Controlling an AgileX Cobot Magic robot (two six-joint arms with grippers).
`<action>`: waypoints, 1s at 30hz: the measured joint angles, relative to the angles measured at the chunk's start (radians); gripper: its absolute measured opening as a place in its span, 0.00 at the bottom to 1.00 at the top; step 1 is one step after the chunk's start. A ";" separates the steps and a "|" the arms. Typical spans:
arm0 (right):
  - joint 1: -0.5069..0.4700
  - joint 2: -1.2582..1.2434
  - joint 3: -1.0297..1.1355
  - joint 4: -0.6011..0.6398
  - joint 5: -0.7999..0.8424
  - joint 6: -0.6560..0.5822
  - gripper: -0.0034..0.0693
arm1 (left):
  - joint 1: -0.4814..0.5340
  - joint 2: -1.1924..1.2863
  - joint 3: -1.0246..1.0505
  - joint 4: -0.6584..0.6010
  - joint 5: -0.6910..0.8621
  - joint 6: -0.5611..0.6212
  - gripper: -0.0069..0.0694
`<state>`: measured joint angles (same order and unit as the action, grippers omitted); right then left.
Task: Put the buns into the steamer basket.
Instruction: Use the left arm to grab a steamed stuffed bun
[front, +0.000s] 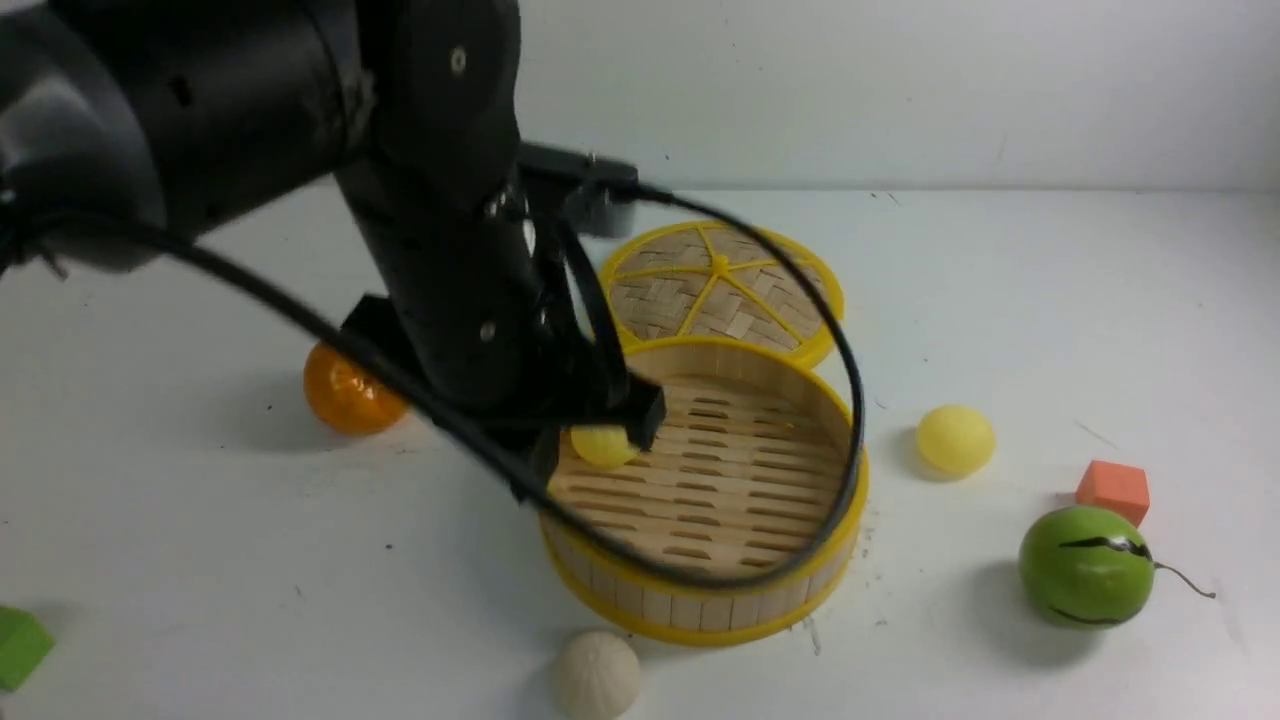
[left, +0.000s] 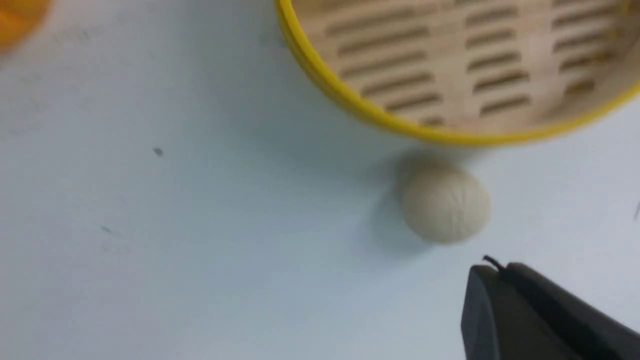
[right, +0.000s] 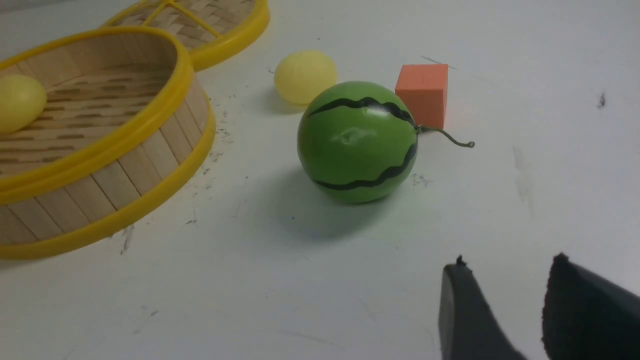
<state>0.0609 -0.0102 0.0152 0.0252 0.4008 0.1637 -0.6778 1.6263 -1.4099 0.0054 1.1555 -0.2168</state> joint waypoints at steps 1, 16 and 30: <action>0.000 0.000 0.000 0.000 0.000 0.000 0.38 | -0.021 -0.019 0.064 -0.005 -0.041 0.001 0.07; 0.000 0.000 0.000 0.000 0.000 0.000 0.38 | -0.077 0.017 0.355 -0.012 -0.505 -0.010 0.37; 0.000 0.000 0.000 0.000 0.000 0.000 0.38 | -0.077 0.112 0.308 0.169 -0.578 -0.116 0.41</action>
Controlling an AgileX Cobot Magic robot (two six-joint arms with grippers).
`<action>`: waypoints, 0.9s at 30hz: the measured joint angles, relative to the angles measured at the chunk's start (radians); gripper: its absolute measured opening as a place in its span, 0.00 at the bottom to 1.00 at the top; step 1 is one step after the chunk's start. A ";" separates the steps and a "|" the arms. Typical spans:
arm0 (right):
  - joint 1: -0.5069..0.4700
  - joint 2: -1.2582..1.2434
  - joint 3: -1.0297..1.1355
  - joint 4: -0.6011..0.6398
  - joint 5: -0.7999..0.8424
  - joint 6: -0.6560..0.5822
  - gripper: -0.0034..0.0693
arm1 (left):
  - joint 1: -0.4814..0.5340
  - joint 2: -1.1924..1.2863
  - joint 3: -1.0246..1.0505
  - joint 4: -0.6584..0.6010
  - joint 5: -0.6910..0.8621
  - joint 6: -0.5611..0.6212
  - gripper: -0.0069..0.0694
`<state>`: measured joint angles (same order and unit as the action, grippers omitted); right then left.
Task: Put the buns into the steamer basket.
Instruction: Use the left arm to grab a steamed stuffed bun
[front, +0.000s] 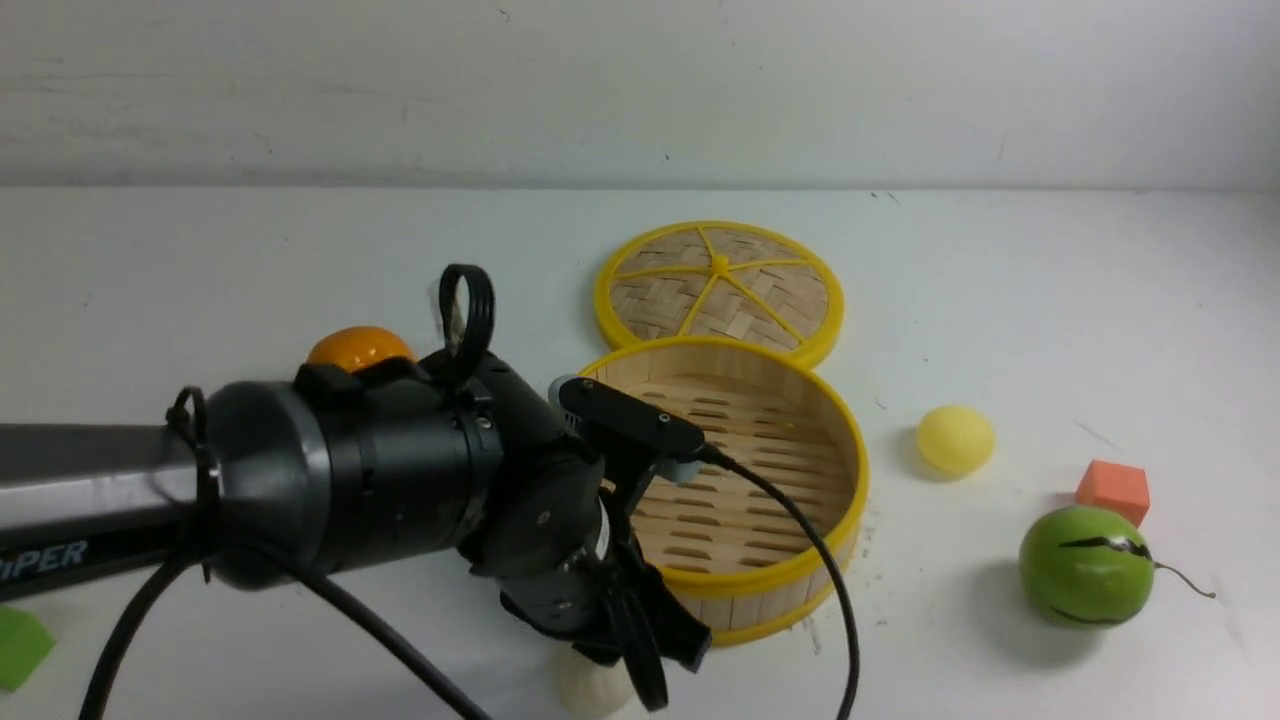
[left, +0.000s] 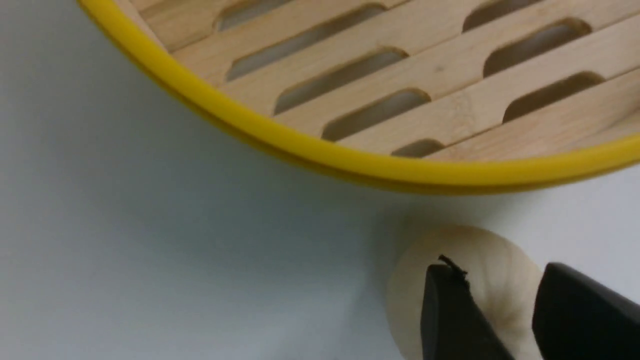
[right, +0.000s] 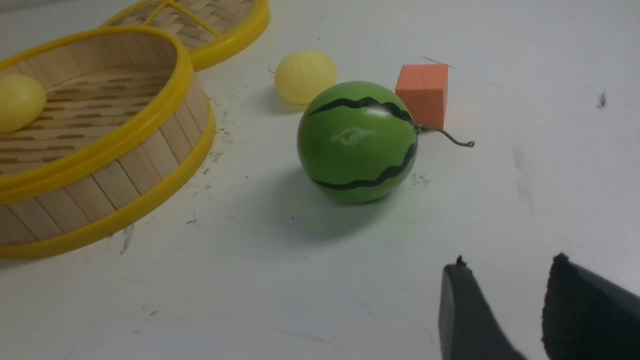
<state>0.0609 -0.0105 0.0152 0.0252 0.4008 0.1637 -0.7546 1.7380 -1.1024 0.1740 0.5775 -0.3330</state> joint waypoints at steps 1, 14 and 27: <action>0.000 0.000 0.000 0.000 0.000 0.000 0.38 | 0.000 0.000 -0.002 0.000 -0.001 0.000 0.41; 0.000 0.000 0.000 0.000 0.000 0.000 0.38 | 0.000 0.020 -0.007 -0.038 0.046 -0.006 0.41; 0.000 0.000 0.000 0.000 0.000 0.000 0.38 | 0.000 0.026 -0.007 -0.062 0.058 -0.006 0.41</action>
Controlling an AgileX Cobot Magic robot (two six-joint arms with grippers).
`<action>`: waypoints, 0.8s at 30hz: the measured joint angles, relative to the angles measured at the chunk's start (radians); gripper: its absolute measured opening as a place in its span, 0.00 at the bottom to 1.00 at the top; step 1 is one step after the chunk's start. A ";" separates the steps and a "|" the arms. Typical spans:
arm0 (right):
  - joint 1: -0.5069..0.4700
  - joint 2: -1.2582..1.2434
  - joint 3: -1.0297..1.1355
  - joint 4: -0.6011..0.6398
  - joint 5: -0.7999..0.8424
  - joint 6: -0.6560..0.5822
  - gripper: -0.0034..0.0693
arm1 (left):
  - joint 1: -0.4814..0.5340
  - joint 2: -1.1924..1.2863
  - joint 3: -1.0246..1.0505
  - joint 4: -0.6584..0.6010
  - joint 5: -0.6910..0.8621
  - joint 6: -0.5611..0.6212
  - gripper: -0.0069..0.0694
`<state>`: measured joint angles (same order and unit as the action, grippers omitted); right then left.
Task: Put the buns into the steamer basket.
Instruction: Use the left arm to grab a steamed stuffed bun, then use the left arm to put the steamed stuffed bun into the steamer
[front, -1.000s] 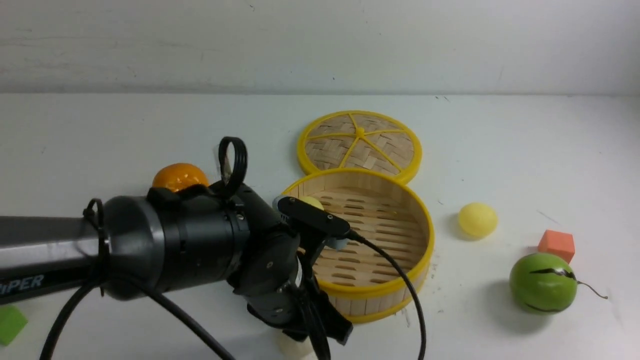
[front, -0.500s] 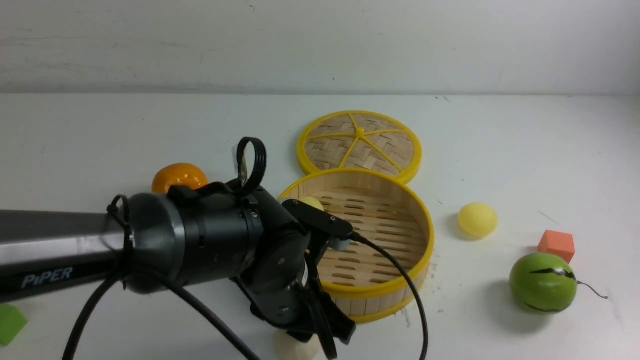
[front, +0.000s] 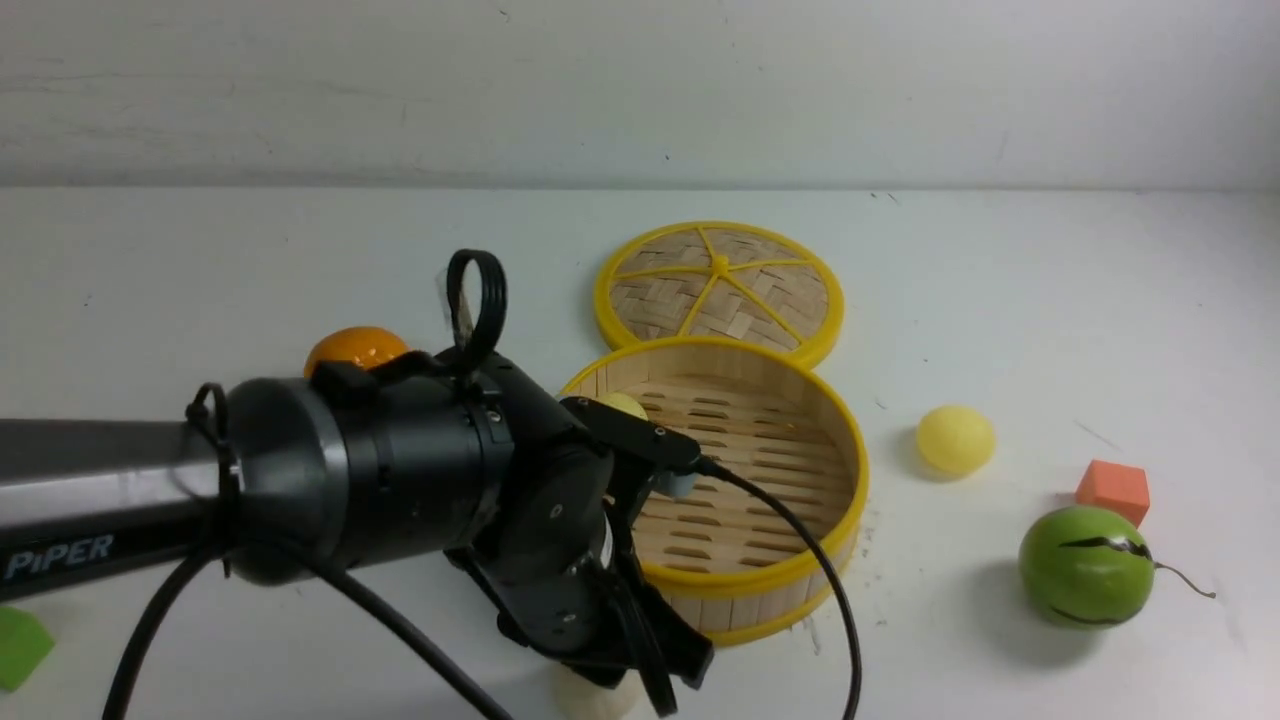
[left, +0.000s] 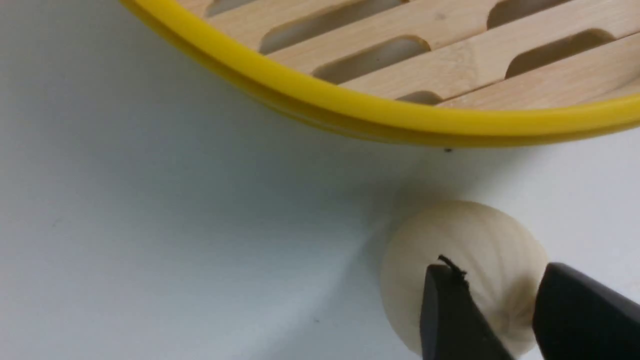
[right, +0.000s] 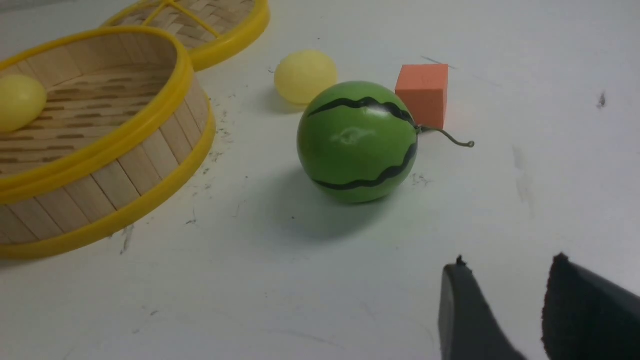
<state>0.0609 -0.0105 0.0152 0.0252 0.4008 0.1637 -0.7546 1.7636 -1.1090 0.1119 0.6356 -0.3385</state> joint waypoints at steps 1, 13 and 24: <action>0.000 0.000 0.000 0.000 0.000 0.000 0.38 | 0.000 0.009 0.000 0.001 -0.004 0.000 0.41; 0.000 0.000 0.000 0.000 0.000 0.000 0.38 | 0.000 0.026 0.000 0.010 -0.001 0.000 0.26; 0.000 0.000 0.000 0.000 0.000 0.000 0.38 | 0.000 -0.053 -0.077 -0.023 0.269 0.025 0.07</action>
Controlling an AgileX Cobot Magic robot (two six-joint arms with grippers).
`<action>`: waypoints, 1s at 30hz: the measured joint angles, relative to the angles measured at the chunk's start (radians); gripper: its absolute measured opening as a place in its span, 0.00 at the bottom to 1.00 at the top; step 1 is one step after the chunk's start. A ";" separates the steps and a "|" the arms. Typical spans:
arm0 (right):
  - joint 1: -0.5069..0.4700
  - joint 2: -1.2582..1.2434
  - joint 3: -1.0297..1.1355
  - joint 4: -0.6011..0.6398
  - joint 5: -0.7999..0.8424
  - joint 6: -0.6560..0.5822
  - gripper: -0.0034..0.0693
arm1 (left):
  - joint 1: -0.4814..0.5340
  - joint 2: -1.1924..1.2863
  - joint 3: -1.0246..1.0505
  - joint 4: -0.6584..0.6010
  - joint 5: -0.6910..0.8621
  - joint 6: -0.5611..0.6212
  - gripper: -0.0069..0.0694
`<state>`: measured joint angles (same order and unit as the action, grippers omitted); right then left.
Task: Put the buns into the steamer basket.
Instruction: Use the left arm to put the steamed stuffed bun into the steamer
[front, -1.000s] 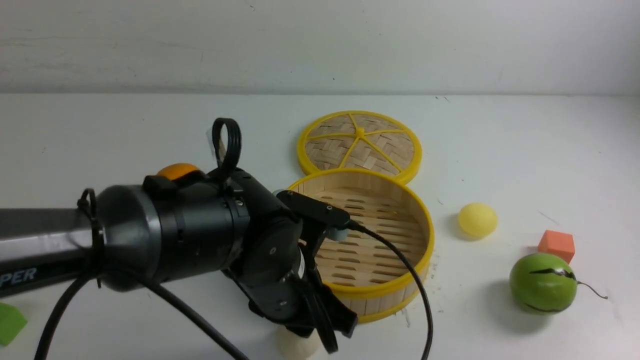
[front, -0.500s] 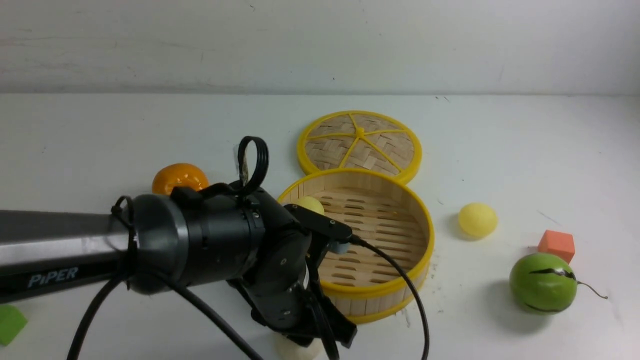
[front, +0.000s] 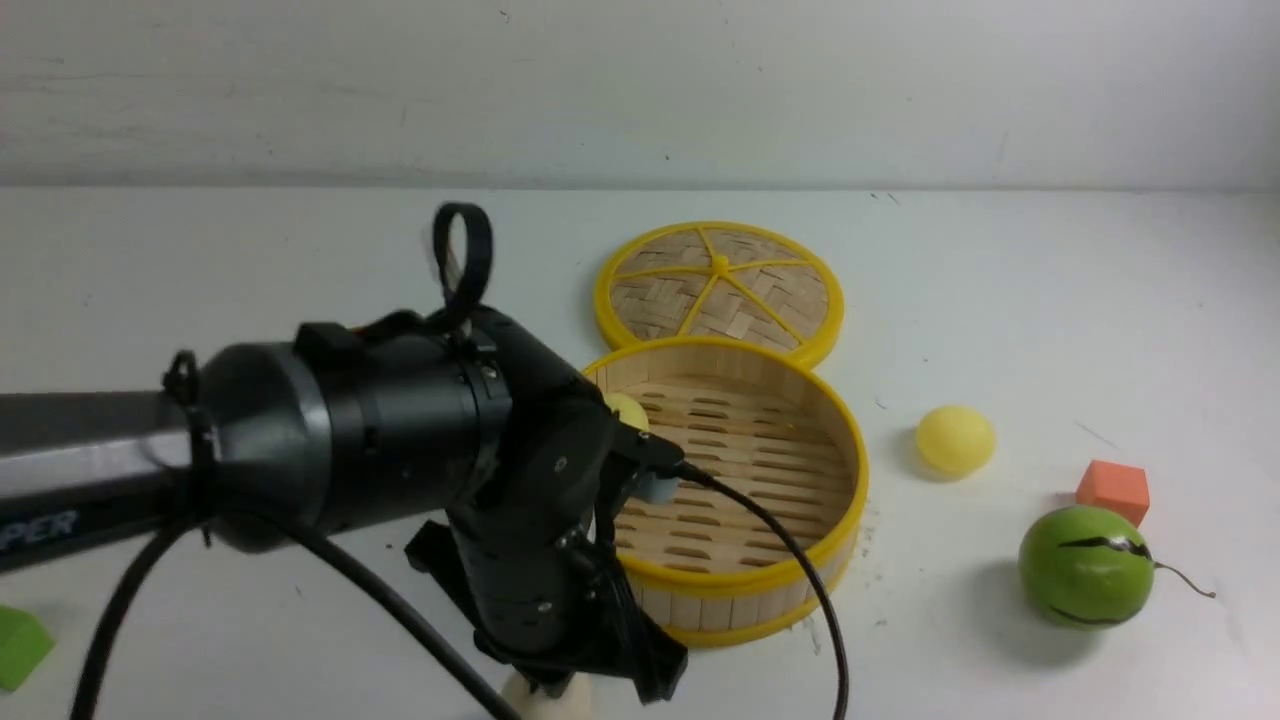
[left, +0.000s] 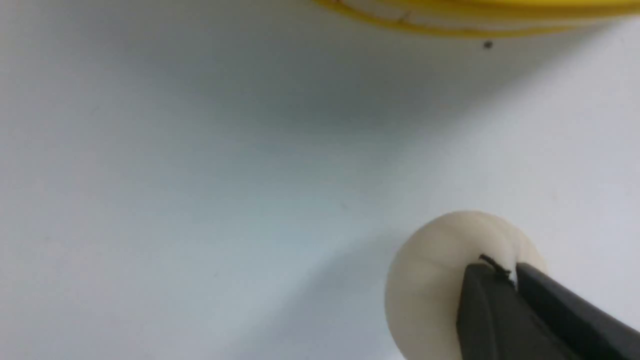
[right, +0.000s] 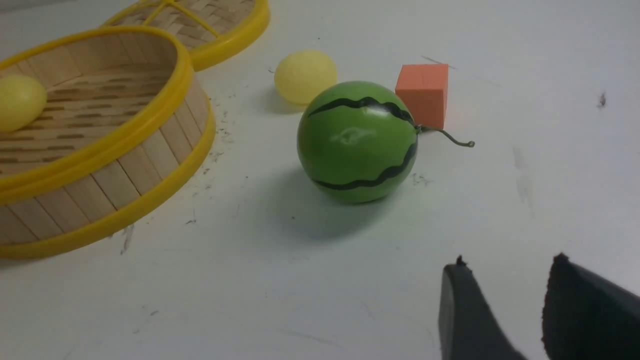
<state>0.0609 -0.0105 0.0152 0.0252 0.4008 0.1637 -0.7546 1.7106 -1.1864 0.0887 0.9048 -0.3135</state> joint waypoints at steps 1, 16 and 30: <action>0.000 0.000 0.000 0.000 0.000 0.000 0.38 | 0.000 -0.025 -0.025 -0.003 0.027 0.014 0.07; 0.000 0.000 0.000 0.000 0.000 0.000 0.38 | 0.010 0.354 -0.629 0.004 0.121 0.207 0.07; 0.000 0.000 0.000 0.000 0.000 0.000 0.38 | 0.081 0.485 -0.758 -0.069 0.199 0.205 0.31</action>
<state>0.0609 -0.0105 0.0152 0.0252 0.4008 0.1637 -0.6735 2.1958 -1.9445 0.0195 1.1042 -0.1085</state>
